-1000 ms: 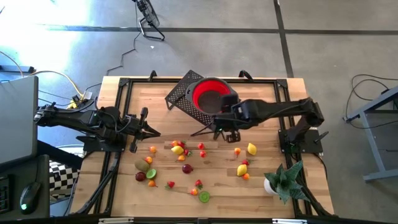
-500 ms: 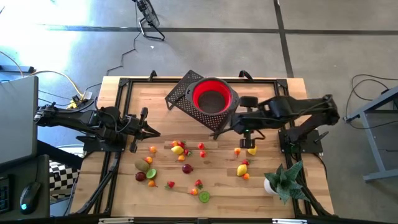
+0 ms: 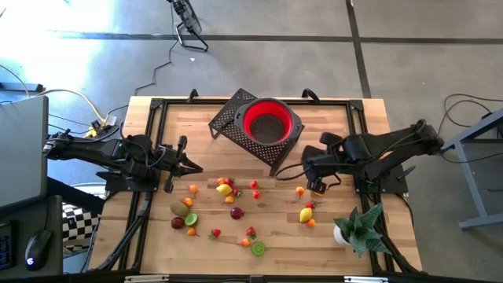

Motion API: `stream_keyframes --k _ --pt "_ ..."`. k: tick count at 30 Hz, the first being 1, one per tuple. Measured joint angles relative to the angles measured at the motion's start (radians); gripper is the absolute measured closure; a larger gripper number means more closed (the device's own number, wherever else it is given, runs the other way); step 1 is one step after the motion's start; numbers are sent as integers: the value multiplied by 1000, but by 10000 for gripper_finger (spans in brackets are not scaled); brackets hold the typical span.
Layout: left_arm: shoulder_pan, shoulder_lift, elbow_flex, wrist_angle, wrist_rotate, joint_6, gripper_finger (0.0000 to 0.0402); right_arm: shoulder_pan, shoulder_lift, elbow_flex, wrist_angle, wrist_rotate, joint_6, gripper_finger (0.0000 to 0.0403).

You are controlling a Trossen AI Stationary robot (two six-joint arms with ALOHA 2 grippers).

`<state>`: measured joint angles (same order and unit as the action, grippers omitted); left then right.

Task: Pick & Place Fruit
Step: Put the lemon into the strainer bowl on the shelf

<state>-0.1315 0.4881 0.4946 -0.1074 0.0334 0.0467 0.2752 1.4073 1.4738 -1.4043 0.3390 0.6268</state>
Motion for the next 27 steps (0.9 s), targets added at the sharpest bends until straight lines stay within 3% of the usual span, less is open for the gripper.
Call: stream_keyframes --k 9,12,18,27 --pt "0 0 0 0 0 -2 382 0 -50 -137 -31 -5 439 400" --pt "0 0 0 0 0 -2 382 0 -45 -176 -62 -72 524 400" --pt "0 0 0 0 0 -1 382 -9 -41 -222 -53 -288 506 400" --pt "0 0 0 0 0 0 382 -9 -41 -233 -48 -297 466 400"
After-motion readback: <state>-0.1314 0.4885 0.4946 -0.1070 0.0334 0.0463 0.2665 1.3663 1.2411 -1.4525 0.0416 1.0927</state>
